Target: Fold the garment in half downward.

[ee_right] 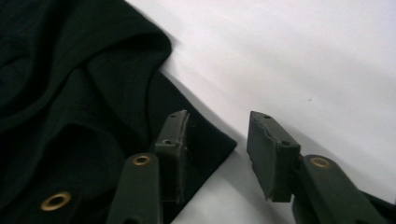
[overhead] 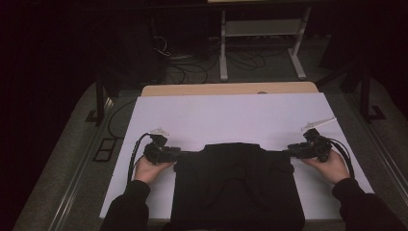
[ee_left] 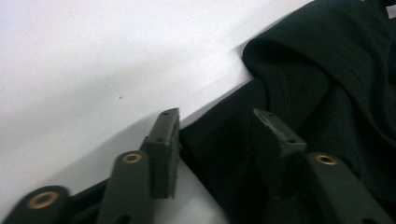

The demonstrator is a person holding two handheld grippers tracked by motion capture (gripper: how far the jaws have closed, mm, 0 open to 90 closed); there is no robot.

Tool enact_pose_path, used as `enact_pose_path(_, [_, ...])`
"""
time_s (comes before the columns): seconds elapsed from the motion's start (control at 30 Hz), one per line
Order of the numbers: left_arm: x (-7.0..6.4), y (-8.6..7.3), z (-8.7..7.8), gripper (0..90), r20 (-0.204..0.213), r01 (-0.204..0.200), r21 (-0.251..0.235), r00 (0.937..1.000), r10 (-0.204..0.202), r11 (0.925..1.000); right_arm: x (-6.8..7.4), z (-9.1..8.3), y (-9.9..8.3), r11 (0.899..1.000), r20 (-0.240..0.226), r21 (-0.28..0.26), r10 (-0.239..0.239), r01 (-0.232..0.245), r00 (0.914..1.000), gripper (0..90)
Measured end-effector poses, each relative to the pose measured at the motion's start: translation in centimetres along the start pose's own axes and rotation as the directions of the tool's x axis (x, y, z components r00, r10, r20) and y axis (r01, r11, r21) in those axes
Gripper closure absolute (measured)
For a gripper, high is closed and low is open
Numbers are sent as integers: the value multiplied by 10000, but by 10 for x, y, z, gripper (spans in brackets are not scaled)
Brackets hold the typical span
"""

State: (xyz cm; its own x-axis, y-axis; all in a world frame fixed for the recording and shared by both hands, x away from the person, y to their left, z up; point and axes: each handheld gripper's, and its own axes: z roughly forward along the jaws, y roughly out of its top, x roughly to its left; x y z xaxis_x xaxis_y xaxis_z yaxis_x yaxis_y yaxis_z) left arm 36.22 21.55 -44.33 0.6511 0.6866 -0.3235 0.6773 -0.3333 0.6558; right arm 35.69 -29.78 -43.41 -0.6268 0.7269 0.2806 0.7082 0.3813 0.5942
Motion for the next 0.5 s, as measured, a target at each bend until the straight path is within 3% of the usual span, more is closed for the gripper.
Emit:
enact_pose_path(0.03, [1,0,0,627,51,104,-29,9999,-104,9999,0,2,0,10000,-49,91,-36,36,10000,626])
enact_pose_path(0.1, [1,0,0,637,53,159,-29,9999,-159,9999,1,2,-1,9999,-42,124,-74,74,10000,640])
enact_pose_path(0.13, [1,0,0,696,33,275,-14,9996,-275,9996,1,3,-1,9998,-37,154,-111,112,9999,693])
enact_pose_path(0.3, [0,1,3,818,-203,71,76,9998,-69,9999,0,4,-2,9998,58,203,42,-43,10000,838])
enact_pose_path(0.5, [-3,1,2,849,-302,-173,135,9994,177,9998,0,4,-2,9998,-39,137,130,-129,9999,868])
